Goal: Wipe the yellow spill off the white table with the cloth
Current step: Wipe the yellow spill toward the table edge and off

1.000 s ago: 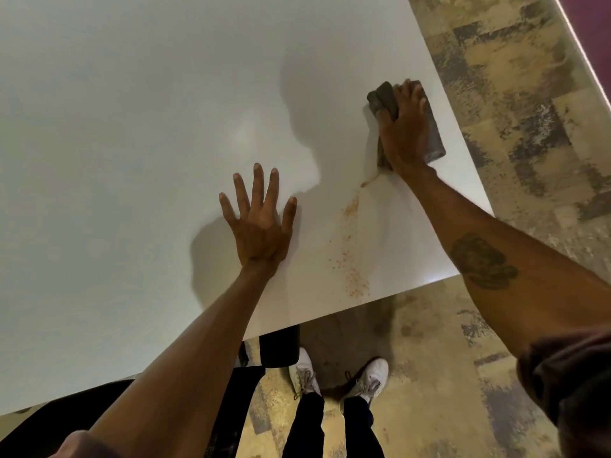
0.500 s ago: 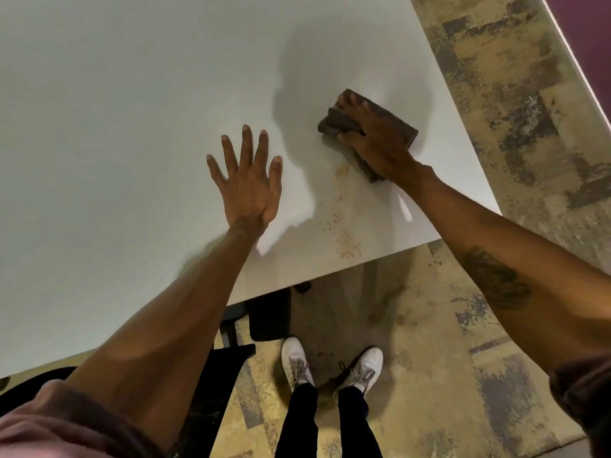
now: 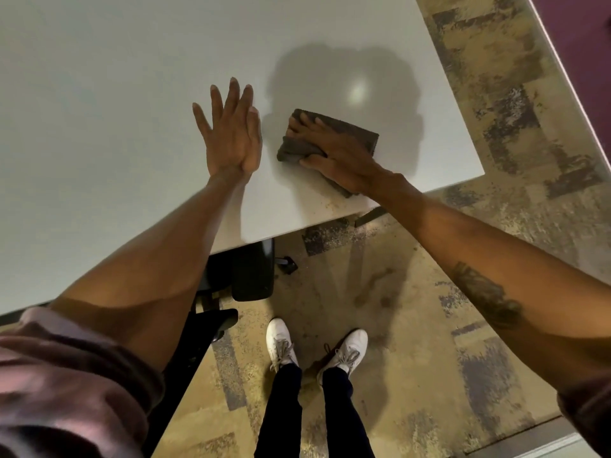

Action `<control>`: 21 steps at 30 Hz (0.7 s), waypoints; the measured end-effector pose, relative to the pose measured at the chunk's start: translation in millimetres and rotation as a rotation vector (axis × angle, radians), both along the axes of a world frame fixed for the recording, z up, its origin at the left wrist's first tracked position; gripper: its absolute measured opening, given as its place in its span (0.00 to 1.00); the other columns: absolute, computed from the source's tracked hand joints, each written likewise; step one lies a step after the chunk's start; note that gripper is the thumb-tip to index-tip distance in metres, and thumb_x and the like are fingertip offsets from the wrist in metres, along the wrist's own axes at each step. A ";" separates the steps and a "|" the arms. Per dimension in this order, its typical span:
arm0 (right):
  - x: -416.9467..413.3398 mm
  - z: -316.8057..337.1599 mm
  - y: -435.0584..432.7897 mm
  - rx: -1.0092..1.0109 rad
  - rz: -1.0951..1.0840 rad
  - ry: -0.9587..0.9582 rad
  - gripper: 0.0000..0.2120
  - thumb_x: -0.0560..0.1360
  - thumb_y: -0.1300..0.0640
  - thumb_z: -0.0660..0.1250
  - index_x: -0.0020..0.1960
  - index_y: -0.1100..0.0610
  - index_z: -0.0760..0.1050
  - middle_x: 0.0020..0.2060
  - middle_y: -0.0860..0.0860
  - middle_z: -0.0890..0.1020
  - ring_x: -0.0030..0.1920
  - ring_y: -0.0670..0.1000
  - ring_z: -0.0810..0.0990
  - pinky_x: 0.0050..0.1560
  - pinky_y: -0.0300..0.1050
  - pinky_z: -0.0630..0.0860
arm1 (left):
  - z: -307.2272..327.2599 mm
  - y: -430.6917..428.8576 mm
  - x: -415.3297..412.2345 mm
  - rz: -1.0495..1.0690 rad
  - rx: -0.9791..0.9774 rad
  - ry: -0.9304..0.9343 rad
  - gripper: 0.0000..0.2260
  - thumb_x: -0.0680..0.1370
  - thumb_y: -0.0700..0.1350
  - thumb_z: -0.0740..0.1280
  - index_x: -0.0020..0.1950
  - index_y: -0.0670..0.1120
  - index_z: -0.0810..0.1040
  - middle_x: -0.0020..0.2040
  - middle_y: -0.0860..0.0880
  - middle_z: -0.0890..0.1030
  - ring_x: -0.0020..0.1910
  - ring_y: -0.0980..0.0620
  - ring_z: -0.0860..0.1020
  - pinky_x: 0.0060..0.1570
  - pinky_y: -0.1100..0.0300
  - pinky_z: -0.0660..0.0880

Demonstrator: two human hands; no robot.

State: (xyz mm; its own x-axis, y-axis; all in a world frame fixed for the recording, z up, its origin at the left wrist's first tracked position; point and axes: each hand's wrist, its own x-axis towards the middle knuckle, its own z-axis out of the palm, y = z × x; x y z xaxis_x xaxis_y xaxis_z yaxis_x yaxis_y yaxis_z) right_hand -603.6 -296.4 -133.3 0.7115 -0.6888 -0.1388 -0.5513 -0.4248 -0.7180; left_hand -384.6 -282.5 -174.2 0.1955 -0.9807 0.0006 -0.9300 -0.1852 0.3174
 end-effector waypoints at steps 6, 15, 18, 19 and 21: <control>-6.3 -2.0 27.5 -0.009 0.096 0.010 0.26 0.81 0.57 0.60 0.78 0.57 0.60 0.79 0.54 0.59 0.79 0.49 0.51 0.77 0.37 0.42 | 10.8 7.4 -1.9 -0.011 0.013 -0.017 0.24 0.88 0.51 0.43 0.83 0.51 0.58 0.85 0.51 0.55 0.85 0.43 0.49 0.81 0.37 0.43; -16.1 -6.6 42.0 -0.091 0.281 0.058 0.27 0.82 0.56 0.60 0.78 0.57 0.57 0.78 0.53 0.60 0.80 0.48 0.50 0.79 0.44 0.40 | 15.0 3.5 -3.0 0.002 0.017 -0.021 0.23 0.88 0.53 0.43 0.82 0.52 0.62 0.84 0.50 0.59 0.84 0.42 0.52 0.80 0.35 0.46; -15.7 -7.8 40.6 -0.167 0.330 0.105 0.30 0.78 0.53 0.60 0.78 0.54 0.59 0.79 0.53 0.59 0.80 0.51 0.48 0.79 0.53 0.36 | 13.2 1.9 -3.7 -0.008 0.043 -0.042 0.24 0.87 0.53 0.43 0.83 0.53 0.59 0.84 0.50 0.56 0.85 0.43 0.50 0.80 0.34 0.46; -14.0 -8.1 40.8 -0.198 0.335 0.112 0.31 0.76 0.52 0.59 0.78 0.54 0.59 0.79 0.53 0.59 0.80 0.53 0.47 0.78 0.54 0.36 | 12.9 1.1 -3.4 -0.006 0.050 -0.050 0.24 0.87 0.54 0.43 0.83 0.53 0.58 0.85 0.49 0.55 0.85 0.43 0.50 0.80 0.34 0.46; -12.3 -8.9 41.7 -0.218 0.333 0.109 0.31 0.75 0.52 0.59 0.78 0.54 0.61 0.79 0.53 0.60 0.80 0.54 0.47 0.78 0.55 0.36 | 13.0 0.3 -3.8 0.012 0.050 -0.048 0.25 0.87 0.55 0.43 0.83 0.53 0.59 0.85 0.49 0.56 0.84 0.43 0.51 0.80 0.34 0.46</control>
